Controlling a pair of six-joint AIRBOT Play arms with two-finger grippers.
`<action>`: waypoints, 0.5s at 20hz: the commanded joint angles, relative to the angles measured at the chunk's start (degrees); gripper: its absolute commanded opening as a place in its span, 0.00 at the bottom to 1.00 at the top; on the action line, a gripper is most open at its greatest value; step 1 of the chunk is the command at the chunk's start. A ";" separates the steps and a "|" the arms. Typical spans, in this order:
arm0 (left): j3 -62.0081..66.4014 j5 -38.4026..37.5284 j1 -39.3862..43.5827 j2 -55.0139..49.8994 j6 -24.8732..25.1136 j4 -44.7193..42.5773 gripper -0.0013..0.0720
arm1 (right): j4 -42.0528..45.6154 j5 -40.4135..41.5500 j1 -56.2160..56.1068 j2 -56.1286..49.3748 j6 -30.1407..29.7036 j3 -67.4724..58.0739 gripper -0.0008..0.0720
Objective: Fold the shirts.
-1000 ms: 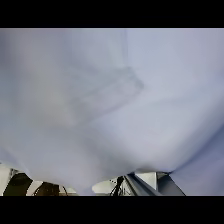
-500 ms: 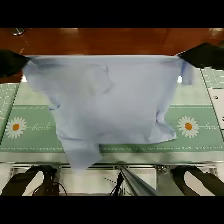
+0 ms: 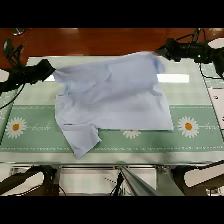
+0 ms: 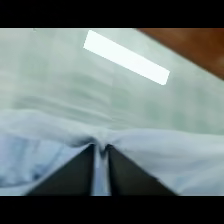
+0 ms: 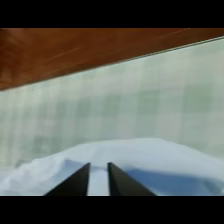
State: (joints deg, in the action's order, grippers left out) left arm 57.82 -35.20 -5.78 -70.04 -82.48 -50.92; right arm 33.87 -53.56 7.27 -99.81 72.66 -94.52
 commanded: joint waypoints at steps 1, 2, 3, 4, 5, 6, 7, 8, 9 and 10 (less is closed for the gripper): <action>-0.02 0.57 1.20 -3.50 -0.96 1.57 0.98 | -0.59 -0.96 0.92 -4.98 7.54 -3.98 0.87; 0.90 -2.21 -0.42 -3.43 -0.76 0.87 0.98 | -0.44 -3.85 2.67 -4.26 7.58 -3.98 0.87; 2.49 -6.73 -3.19 -3.41 -0.76 0.33 0.98 | -0.33 -8.09 4.98 -3.21 7.37 -3.98 0.87; 4.33 -12.61 -6.99 -3.41 -0.74 0.33 0.98 | -0.02 -13.90 7.87 -1.97 5.75 -3.98 0.87; 5.73 -19.10 -11.30 -3.41 -0.68 -0.44 0.98 | 1.92 -21.46 11.08 -0.39 3.19 -3.96 0.87; 6.03 -24.90 -15.19 -3.37 0.15 -1.55 0.98 | 5.97 -28.00 13.79 1.53 0.83 -3.48 0.87; 5.42 -30.77 -18.93 -3.37 1.70 -2.84 0.98 | 11.87 -31.41 16.26 4.55 0.09 -1.29 0.87; 3.87 -35.19 -21.77 -3.26 2.99 -4.02 0.98 | 16.48 -30.40 18.51 8.70 0.11 3.45 0.87; 0.98 -38.38 -24.20 -2.97 3.85 -4.66 0.98 | 18.32 -27.02 20.57 13.07 0.09 9.53 0.87; -2.71 -39.98 -25.81 -2.47 4.52 -4.59 0.98 | 18.01 -22.14 22.69 18.10 0.13 17.59 0.87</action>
State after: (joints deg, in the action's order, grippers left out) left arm 59.55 -62.17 -24.75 -72.99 -80.58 -53.93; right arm 45.17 -75.53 23.99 -91.20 74.17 -88.95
